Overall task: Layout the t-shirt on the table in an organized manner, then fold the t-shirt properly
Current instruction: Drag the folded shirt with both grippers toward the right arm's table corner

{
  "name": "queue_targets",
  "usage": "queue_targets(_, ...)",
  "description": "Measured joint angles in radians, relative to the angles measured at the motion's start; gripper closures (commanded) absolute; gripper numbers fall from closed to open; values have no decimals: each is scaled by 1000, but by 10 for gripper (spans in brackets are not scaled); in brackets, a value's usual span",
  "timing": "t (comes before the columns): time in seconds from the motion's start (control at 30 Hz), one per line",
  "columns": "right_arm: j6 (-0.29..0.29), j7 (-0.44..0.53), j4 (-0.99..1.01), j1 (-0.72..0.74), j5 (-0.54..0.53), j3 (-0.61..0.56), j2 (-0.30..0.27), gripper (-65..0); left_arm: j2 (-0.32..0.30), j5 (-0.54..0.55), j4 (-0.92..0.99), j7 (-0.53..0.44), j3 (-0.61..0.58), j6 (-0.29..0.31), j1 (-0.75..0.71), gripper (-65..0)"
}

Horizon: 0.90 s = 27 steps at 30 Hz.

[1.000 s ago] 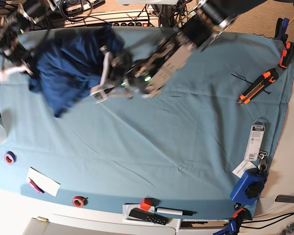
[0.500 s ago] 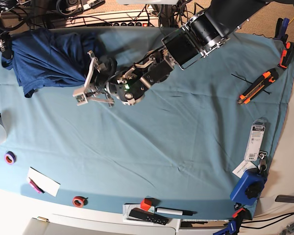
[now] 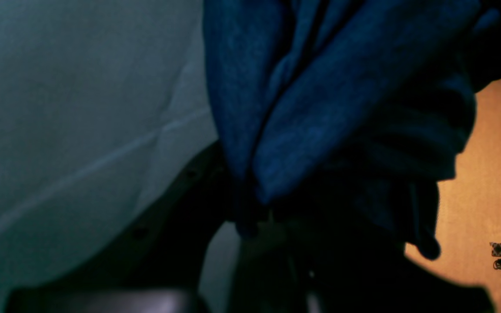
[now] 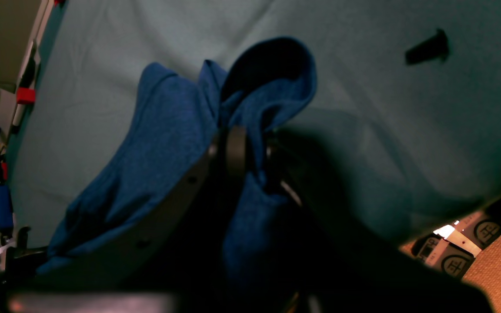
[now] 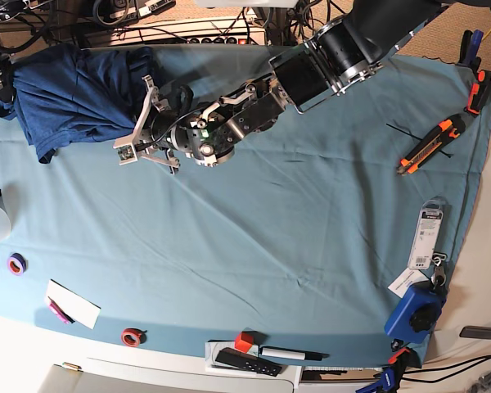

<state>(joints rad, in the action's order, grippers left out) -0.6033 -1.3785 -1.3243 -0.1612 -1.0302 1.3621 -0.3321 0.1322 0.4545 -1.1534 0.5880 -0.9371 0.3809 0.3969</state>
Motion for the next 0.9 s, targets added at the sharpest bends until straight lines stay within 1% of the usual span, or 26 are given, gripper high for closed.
queue_targets(0.1,0,0,0,0,2,0,0,0,0,0,0,-6,0,0,6,0)
queue_targets(0.23,0,22,0,0,45,0,1,0,0,2,0,-24,-1,0,41,0)
queue_targets(0.3,0,37,0,0,41,0,3,0,0,1,0,-29,-1,0,51,0)
queue_targets(0.47,0,37,0,0,41,0,3,0,0,2,0,-31,-4,2,78,0)
queue_targets(0.63,1,44,0,1,-4,0,3,0,0,2,0,-51,-4,1,103,0)
queue_targets(0.7,1,43,0,13,-1,0,3,0,0,2,0,-51,-4,1,111,0)
queue_targets(0.9,0,43,0,31,0,-1,3,0,0,-43,0,-51,-3,1,100,0)
